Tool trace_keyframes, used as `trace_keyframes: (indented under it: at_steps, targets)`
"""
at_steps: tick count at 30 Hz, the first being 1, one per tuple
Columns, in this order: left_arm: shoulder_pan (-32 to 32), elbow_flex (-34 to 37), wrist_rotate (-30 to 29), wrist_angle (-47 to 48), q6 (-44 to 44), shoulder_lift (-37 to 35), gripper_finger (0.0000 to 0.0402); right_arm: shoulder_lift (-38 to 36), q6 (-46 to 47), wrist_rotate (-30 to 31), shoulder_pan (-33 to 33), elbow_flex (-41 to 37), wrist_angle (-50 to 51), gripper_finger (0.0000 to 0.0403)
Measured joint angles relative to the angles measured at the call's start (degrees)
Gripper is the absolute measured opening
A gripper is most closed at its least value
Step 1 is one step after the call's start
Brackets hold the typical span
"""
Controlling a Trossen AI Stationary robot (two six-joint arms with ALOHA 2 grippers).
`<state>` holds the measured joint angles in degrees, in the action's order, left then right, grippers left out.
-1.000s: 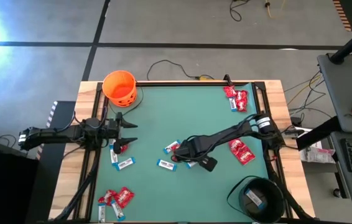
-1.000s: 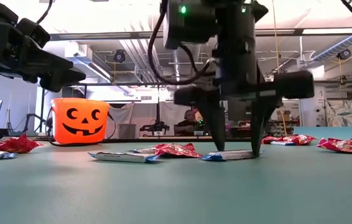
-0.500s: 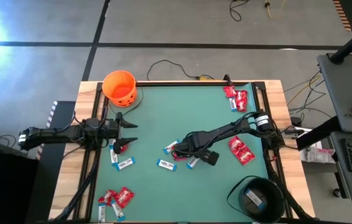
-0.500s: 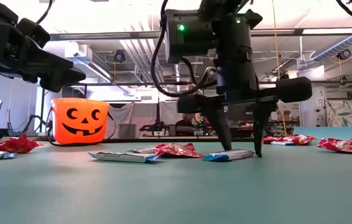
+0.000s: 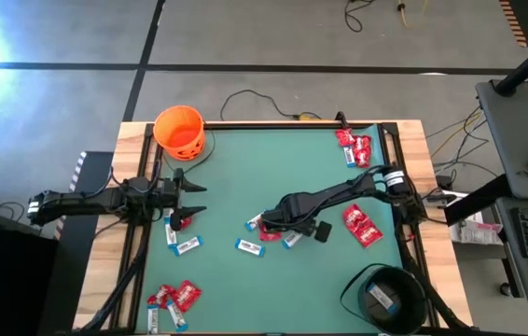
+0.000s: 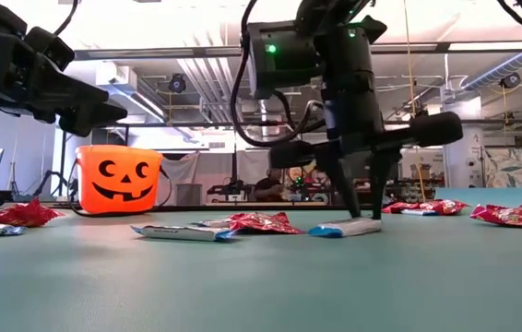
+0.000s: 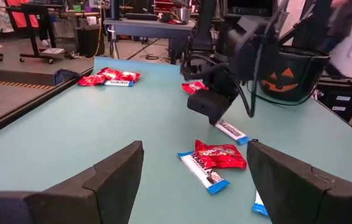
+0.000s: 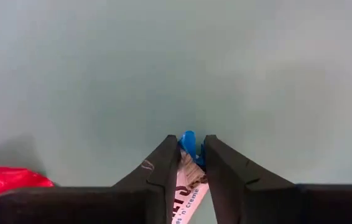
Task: Sort candy by brand, put in halloween buckets
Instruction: Put the white chocolate into the black bucket
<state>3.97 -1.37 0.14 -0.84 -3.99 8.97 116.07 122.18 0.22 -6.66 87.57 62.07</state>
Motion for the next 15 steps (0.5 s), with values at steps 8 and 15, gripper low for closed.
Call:
trace_keyframes:
  at_steps: [8,15]
  targets:
    - [-0.01,0.0,0.01,0.0,0.0,0.0,0.0272,-3.53,-9.11,-0.19,0.74,0.02,2.94,0.0086]
    - [0.0,0.0,0.0,0.01,0.0,0.04,0.0272,-4.26,-4.03,-1.66,-0.86,0.0,5.16,0.0163]
